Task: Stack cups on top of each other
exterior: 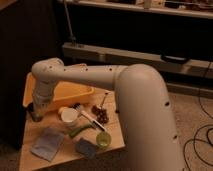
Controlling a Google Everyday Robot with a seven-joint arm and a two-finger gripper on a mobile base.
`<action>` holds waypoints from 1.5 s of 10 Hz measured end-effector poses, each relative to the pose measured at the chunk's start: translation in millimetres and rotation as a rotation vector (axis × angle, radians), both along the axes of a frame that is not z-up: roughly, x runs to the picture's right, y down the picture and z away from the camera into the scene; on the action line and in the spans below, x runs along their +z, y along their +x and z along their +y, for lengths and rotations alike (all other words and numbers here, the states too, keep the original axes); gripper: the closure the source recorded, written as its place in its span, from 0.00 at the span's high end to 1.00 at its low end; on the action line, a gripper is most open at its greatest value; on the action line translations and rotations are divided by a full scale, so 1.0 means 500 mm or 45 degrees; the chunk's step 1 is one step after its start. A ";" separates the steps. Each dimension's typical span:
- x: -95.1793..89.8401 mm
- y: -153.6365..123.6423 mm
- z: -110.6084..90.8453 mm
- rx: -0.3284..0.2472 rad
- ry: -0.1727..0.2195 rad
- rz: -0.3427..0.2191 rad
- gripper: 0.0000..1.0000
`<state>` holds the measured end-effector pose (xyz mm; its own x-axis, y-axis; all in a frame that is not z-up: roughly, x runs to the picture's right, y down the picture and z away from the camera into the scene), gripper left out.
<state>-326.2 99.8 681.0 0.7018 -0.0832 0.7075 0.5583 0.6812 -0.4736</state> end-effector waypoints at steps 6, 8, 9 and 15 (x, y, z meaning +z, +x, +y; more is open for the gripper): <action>-0.039 0.187 -0.121 0.043 0.179 0.158 0.00; -0.025 0.277 -0.146 0.098 0.209 0.269 0.00; -0.019 0.316 -0.155 0.126 0.217 0.319 0.00; 0.024 0.595 -0.163 0.308 0.191 0.710 0.00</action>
<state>-28.7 18.4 693.1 0.9735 0.0545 0.2221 0.0760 0.8390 -0.5388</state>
